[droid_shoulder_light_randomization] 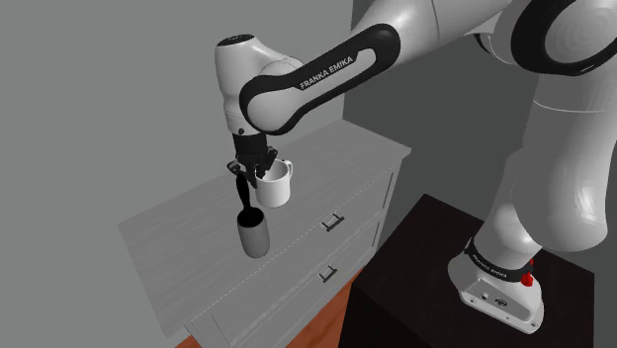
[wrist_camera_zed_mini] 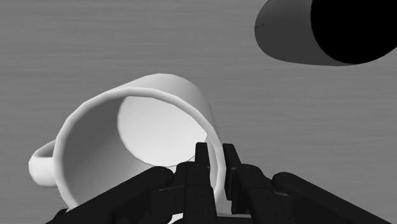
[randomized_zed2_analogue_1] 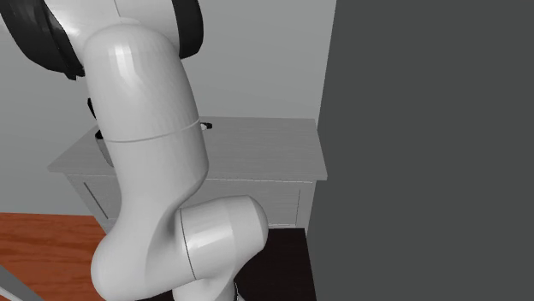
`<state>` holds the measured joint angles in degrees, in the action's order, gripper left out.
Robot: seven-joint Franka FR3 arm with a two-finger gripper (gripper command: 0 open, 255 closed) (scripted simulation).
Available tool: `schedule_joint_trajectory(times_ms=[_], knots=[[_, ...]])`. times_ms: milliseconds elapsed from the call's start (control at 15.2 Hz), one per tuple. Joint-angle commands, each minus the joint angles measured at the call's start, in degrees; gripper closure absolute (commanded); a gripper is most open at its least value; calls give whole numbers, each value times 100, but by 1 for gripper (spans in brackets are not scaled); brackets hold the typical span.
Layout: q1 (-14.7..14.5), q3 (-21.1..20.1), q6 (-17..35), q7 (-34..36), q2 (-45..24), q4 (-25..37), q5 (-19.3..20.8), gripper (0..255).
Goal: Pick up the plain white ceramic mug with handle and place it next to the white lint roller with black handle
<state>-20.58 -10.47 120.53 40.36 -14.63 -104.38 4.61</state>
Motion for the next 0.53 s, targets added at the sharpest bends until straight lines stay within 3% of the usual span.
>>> schedule_joint_trajectory(times_ms=[0,462], knots=[[-8,3,151,22,-65,-81,20,255],[-14,12,365,45,-165,-197,50,255]])
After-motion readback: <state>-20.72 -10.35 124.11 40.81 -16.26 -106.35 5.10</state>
